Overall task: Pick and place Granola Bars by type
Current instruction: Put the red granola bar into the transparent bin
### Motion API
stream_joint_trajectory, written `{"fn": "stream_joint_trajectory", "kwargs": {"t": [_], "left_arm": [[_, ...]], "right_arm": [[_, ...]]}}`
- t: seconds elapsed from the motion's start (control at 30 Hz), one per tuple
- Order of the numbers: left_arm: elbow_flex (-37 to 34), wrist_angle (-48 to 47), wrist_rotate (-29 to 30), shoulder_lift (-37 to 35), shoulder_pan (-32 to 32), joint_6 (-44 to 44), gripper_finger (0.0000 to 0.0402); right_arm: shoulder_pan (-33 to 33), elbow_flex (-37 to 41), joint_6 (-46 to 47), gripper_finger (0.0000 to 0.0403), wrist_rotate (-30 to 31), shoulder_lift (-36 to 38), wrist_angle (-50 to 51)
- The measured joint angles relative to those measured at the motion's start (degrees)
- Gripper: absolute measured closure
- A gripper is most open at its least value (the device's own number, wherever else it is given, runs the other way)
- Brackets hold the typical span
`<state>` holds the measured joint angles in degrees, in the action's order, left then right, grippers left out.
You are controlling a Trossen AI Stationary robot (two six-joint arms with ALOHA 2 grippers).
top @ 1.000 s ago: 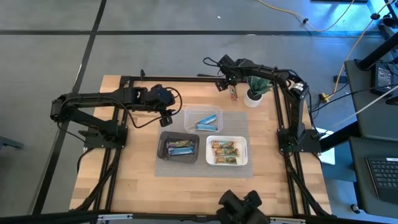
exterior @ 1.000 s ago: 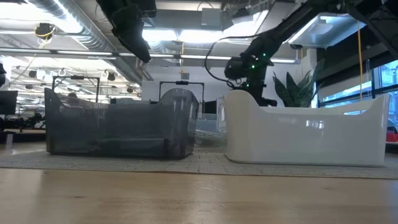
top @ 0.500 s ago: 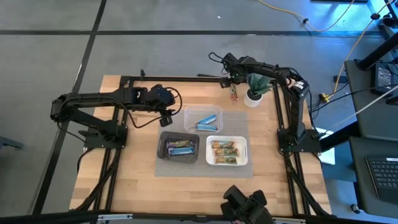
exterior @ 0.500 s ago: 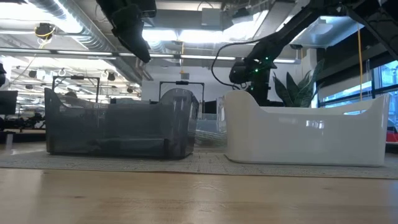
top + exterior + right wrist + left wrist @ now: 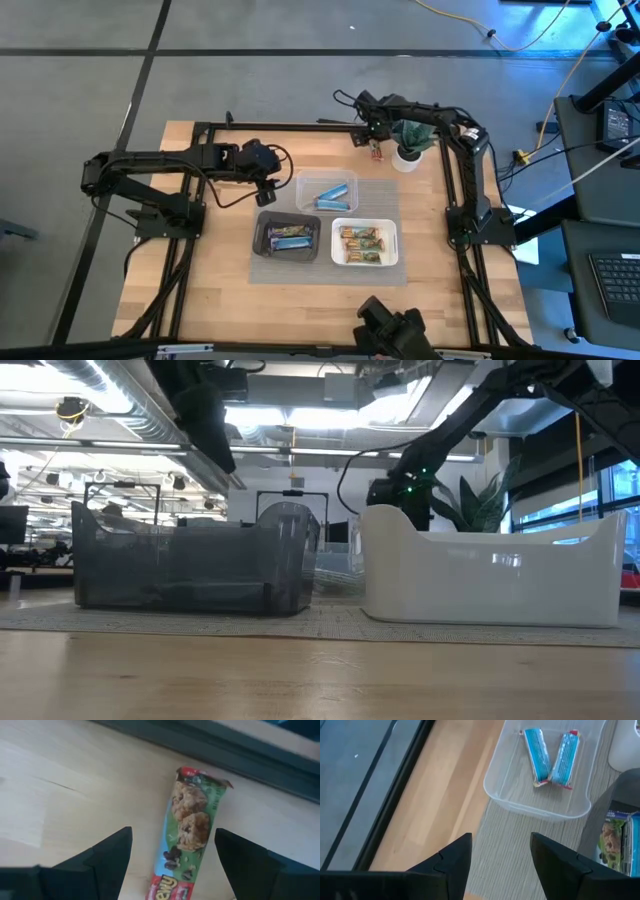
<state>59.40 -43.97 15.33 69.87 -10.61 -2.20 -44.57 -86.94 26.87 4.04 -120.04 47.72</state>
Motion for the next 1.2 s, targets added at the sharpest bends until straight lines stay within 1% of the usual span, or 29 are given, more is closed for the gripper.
{"fn": "stream_joint_trajectory", "kwargs": {"t": [0.27, 0.37, 0.47, 0.6, 0.73, 0.87, 1.03, 1.2], "left_arm": [[0.0, 0.4, 0.0, 0.0, 0.0, 0.0, 0.0209], [0.0, 0.4, 0.0, 0.0, 0.0, 0.0, 0.0208], [0.0, 0.4, 0.0, 0.0, 0.0, 0.0, 0.0209], [0.0, 0.4, 0.0, 0.0, 0.0, 0.0, 0.021], [0.0, 0.4, 0.0, 0.0, 0.0, 0.0, 0.0208], [0.0, 0.4, 0.0, 0.0, 0.0, 0.0, 0.021], [0.0, 0.4, 0.0, 0.0, 0.0, 0.0, 0.0208], [0.0, 0.4, 0.0, 0.0, 0.0, 0.0, 0.021]], "right_arm": [[-0.1, 0.0, -0.4, 0.0116, -1.2, -1.4, 0.6], [-0.1, 0.0, -0.4, 0.0124, -1.2, -1.4, 0.6], [-0.1, 0.0, -0.5, 0.0145, -1.2, -1.4, 0.9], [-0.1, 0.0, -0.6, 0.0188, -1.2, -1.4, 1.0], [-0.1, 0.0, -2.9, 0.0229, -1.2, -1.4, 0.9], [-0.1, 0.0, -5.5, 0.0262, -1.1, -1.4, 1.0], [-0.1, 0.0, -6.6, 0.0291, -1.1, -1.4, 0.9], [0.4, 0.0, -8.4, 0.0305, -1.1, -1.2, 0.9]]}}
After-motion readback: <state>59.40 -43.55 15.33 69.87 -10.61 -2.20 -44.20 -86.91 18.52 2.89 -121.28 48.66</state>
